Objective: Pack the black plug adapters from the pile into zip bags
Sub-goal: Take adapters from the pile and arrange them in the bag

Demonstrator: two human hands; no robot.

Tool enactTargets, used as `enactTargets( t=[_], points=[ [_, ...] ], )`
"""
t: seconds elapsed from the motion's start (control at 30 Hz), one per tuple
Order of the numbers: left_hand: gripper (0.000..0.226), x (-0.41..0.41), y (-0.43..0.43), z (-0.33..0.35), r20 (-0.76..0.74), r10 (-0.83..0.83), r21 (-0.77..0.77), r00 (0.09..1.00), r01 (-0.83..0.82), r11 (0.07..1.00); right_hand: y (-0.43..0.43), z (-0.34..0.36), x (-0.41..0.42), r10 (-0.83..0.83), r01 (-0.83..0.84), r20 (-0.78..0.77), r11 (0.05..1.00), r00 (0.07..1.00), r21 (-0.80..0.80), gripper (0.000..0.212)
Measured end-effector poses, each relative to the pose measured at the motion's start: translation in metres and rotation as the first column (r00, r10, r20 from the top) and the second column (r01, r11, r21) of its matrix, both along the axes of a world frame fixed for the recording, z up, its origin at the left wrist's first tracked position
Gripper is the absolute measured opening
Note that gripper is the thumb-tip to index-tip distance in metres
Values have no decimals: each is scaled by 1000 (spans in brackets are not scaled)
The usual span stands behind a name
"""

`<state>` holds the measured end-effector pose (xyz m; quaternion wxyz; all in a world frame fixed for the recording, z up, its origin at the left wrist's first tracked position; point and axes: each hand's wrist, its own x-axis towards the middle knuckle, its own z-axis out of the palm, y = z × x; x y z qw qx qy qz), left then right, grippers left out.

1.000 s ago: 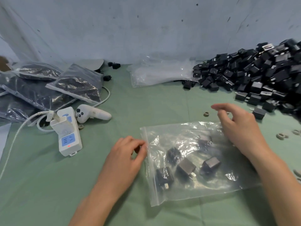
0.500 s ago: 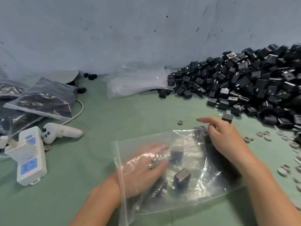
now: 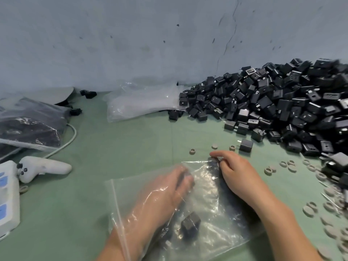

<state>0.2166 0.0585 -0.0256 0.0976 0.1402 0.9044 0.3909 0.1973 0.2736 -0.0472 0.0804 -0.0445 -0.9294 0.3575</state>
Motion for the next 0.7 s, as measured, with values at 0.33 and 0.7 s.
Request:
enactTargets(
  t=[0.33,0.7],
  points=[
    [18,7,-18,6,-33,64,22,997,-63,998,1,0,2,15,-15,2,1000,1000,-3,37],
    [65,2,3,7,-85,-286,77,954,293,953,1,-2,0,12,-12,7,1000,1000,-9,38]
  ],
)
